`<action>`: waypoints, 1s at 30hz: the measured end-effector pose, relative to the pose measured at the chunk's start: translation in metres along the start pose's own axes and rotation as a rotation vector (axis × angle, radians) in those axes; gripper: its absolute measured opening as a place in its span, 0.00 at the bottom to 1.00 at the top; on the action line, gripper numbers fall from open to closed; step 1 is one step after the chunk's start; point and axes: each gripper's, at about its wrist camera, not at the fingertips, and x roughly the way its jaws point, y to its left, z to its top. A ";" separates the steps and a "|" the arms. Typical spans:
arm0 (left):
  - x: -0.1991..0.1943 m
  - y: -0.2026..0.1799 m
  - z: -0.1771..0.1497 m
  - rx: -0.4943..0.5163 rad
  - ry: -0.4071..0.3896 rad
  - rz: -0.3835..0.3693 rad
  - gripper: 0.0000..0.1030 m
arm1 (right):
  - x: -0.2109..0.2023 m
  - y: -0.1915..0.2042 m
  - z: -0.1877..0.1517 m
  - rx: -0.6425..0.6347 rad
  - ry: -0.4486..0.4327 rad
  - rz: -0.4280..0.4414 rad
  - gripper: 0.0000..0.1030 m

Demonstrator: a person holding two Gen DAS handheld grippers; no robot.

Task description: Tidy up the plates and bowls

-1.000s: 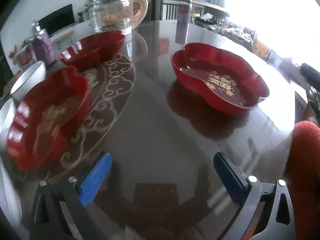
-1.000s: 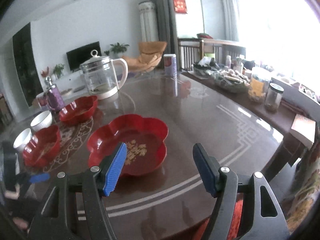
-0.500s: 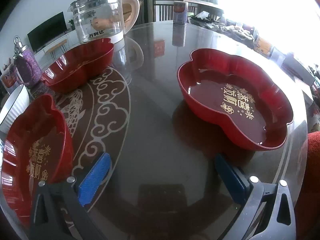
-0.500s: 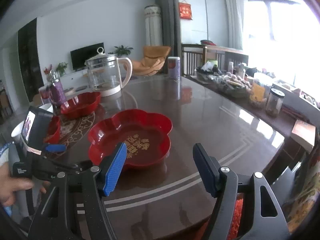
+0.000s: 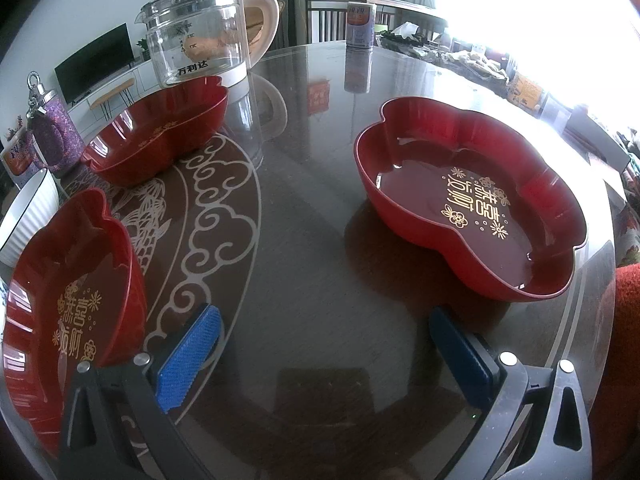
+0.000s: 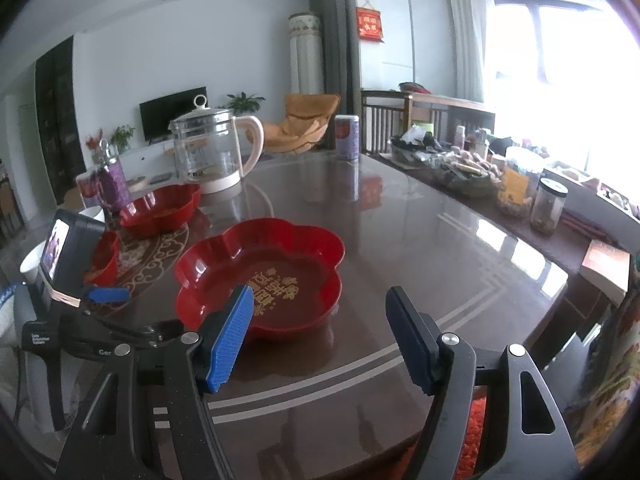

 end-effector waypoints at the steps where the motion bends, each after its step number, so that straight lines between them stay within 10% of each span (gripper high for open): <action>1: 0.000 0.000 0.000 0.000 0.000 0.000 1.00 | 0.001 0.000 0.000 0.003 0.004 0.001 0.70; 22: 0.000 0.000 0.000 0.000 0.000 0.000 1.00 | 0.008 -0.006 -0.001 0.059 0.036 0.047 0.70; 26: 0.000 0.000 0.000 0.000 0.000 0.000 1.00 | 0.018 -0.023 0.002 0.176 0.105 0.087 0.70; 30: 0.000 0.000 0.000 0.000 0.000 0.000 1.00 | 0.037 -0.032 0.005 0.290 0.282 -0.061 0.70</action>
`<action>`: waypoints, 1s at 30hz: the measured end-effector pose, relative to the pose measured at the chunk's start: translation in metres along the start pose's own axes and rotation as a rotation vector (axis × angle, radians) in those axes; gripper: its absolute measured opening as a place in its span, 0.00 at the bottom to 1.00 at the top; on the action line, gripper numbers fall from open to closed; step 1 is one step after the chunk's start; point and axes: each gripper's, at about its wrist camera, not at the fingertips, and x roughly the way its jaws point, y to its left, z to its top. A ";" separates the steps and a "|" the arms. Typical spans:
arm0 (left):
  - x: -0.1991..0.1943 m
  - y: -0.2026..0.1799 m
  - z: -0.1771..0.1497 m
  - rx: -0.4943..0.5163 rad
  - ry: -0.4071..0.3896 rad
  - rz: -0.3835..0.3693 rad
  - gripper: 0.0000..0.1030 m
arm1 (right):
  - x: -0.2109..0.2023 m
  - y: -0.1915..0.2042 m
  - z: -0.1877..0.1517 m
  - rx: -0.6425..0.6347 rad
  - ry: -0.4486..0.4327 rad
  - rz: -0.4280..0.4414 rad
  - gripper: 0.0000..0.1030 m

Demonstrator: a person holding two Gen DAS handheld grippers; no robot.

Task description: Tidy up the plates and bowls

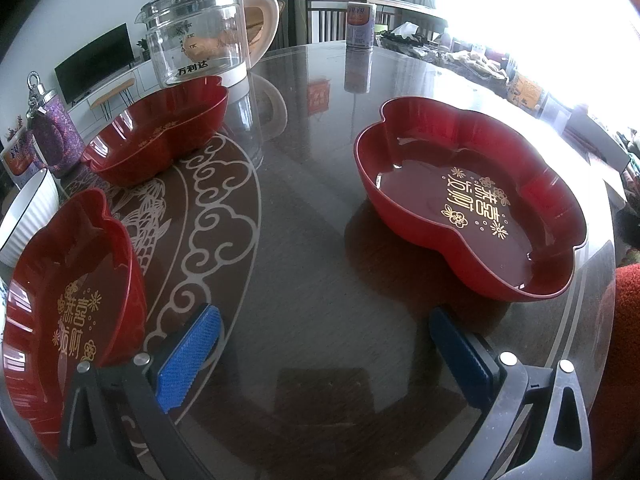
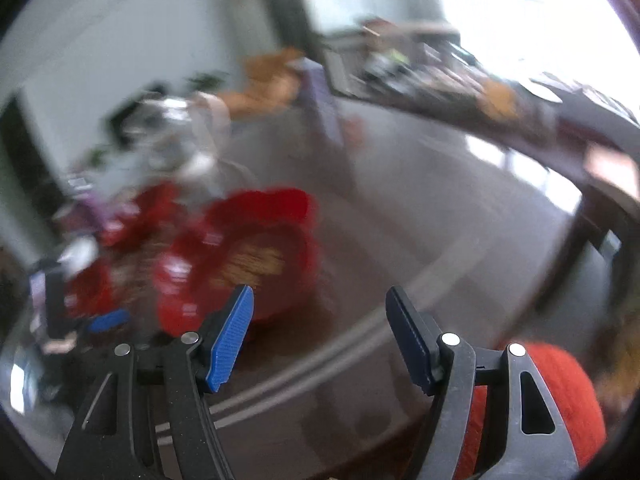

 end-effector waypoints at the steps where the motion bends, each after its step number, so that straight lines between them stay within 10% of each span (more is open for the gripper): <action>1: 0.000 0.000 0.000 0.000 0.000 0.000 1.00 | 0.005 -0.001 0.002 0.019 0.046 0.008 0.70; 15: 0.000 0.000 0.000 0.000 0.000 0.000 1.00 | 0.006 0.016 0.007 -0.045 0.304 -0.215 0.70; 20: 0.000 0.000 0.000 0.000 0.000 0.000 1.00 | -0.005 0.029 0.005 -0.152 0.290 -0.444 0.70; 30: 0.000 0.000 0.000 0.000 0.000 0.000 1.00 | -0.021 0.039 0.005 -0.189 0.217 -0.504 0.70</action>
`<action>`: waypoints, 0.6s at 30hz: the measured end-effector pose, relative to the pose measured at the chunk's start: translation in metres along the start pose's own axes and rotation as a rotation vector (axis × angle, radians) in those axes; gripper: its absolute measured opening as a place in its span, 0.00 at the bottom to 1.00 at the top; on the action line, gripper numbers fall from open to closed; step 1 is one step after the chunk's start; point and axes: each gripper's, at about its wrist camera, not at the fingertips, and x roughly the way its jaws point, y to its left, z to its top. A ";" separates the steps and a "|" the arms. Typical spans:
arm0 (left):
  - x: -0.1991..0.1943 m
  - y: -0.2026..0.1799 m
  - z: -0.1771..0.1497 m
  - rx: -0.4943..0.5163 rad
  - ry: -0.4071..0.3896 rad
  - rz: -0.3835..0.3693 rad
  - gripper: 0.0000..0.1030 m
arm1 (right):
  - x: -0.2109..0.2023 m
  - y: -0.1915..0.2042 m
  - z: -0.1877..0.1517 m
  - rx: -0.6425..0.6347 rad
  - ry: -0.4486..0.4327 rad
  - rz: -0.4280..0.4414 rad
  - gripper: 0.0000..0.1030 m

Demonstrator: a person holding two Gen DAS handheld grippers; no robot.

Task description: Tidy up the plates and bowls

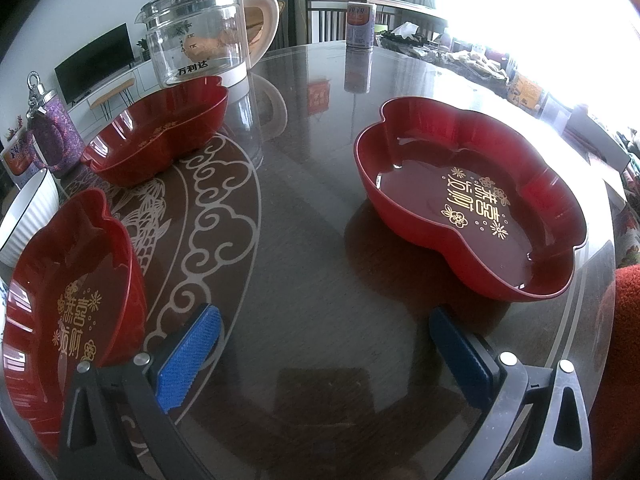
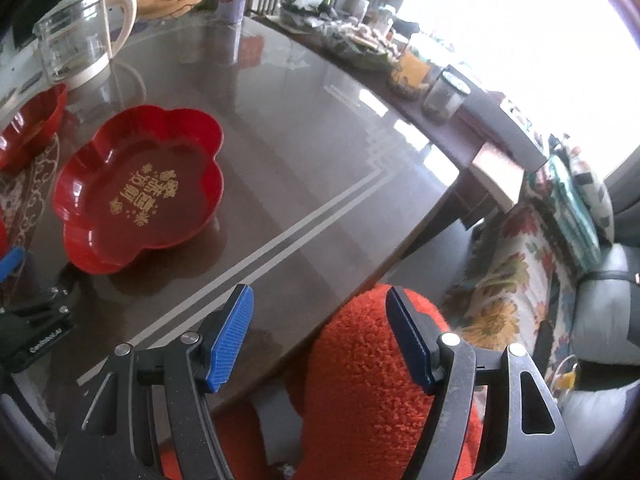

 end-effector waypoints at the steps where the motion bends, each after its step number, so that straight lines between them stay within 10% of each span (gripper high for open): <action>1: 0.000 0.000 0.000 0.000 0.000 0.000 1.00 | -0.001 0.001 0.000 0.000 -0.008 0.010 0.70; 18: 0.000 0.000 0.000 0.000 0.000 0.000 1.00 | -0.024 0.004 -0.006 0.043 -0.120 0.247 0.70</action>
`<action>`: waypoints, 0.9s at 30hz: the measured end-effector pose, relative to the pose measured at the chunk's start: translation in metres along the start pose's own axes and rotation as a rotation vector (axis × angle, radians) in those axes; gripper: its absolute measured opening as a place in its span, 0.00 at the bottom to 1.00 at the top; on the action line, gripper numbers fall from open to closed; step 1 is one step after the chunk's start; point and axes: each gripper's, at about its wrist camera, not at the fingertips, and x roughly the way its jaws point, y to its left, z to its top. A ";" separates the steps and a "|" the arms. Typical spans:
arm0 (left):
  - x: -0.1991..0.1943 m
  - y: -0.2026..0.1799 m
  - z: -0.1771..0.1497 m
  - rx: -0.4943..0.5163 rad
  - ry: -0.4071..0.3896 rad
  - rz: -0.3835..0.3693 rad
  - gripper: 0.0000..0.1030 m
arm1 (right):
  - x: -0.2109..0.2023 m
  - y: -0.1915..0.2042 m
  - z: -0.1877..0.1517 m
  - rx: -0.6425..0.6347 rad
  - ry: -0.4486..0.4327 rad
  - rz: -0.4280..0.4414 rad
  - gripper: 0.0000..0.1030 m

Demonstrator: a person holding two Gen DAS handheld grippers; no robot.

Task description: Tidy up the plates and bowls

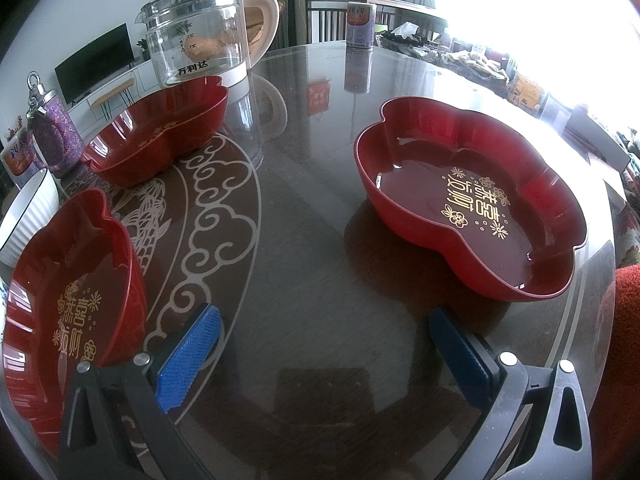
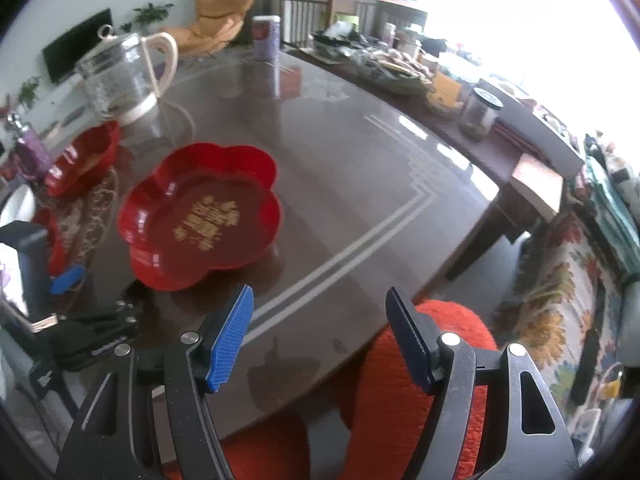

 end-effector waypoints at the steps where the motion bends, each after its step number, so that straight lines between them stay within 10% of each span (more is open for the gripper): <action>1: 0.000 0.000 0.000 0.000 0.000 0.000 1.00 | -0.002 0.002 -0.001 -0.004 -0.009 0.013 0.70; 8: 0.000 0.000 0.000 0.000 0.000 0.000 1.00 | -0.030 -0.003 -0.005 -0.010 -0.199 0.145 0.70; 14: 0.000 0.000 0.000 0.000 0.000 0.000 1.00 | -0.003 -0.011 -0.009 0.058 -0.127 0.555 0.78; 20: 0.000 0.000 0.000 0.000 0.000 0.000 1.00 | -0.026 -0.007 -0.017 -0.039 -0.355 0.550 0.80; 27: 0.000 0.000 0.000 0.000 0.000 0.000 1.00 | -0.012 0.003 -0.028 -0.110 -0.278 0.609 0.82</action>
